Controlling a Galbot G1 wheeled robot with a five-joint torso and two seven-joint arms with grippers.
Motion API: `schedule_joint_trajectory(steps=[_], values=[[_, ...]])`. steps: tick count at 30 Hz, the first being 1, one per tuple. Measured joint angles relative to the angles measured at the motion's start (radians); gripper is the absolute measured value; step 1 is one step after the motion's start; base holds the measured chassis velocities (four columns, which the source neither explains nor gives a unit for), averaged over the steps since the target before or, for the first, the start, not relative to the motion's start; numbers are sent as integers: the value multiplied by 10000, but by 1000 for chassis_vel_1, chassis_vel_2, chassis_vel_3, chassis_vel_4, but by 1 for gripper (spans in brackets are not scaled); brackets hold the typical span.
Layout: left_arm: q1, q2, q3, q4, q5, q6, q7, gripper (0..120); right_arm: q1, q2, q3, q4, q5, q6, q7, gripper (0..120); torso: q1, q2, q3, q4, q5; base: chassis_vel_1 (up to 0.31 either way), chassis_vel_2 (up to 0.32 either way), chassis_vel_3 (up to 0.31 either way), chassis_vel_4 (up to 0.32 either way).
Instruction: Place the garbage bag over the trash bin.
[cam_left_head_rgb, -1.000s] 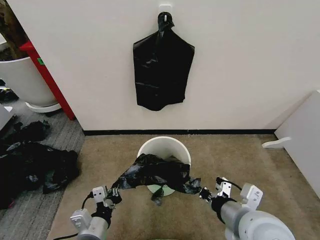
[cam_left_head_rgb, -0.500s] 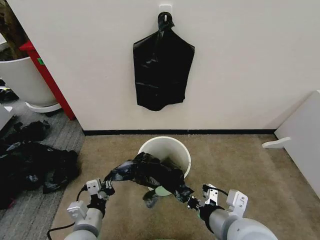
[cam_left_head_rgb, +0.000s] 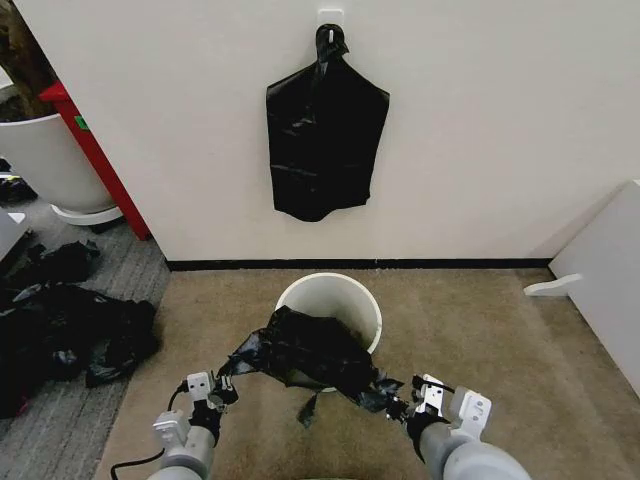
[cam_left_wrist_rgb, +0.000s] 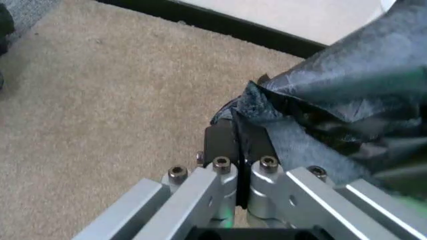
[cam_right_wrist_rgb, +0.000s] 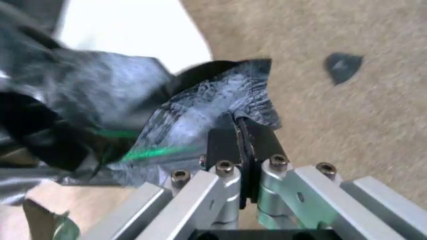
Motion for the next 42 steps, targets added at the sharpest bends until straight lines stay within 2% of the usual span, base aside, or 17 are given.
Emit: schedule_joint_trajectory(steps=[10,12,23,36,40,42], values=[[-278,-113,106,354,111,-44,105,0,447,23,72,-1212,-1345,833,-838,0,0,0,0,0,0,0,0,0,0],[-484,-220,140,449,176,-145,139,0,1008,35,108,-1703,-1650,1287,-1163,0,0,0,0,1,0,0,0,0,0],[-1031,-257,187,657,156,-105,76,0,1767,-1,108,-2597,-2122,1539,-2231,0,0,0,1,0,0,0,0,0,0],[-884,-366,197,703,297,17,61,0,1568,-45,158,-2661,-2323,1417,-2211,0,0,0,0,1,0,0,0,0,0],[-740,-327,121,491,493,15,50,0,1370,-108,145,-2319,-2444,1303,-2091,10,0,0,0,-1,0,0,0,0,0],[-445,-313,63,241,762,-28,45,4,1159,-159,112,-1997,-2571,1251,-1987,18,0,0,0,0,1,0,0,0,0]])
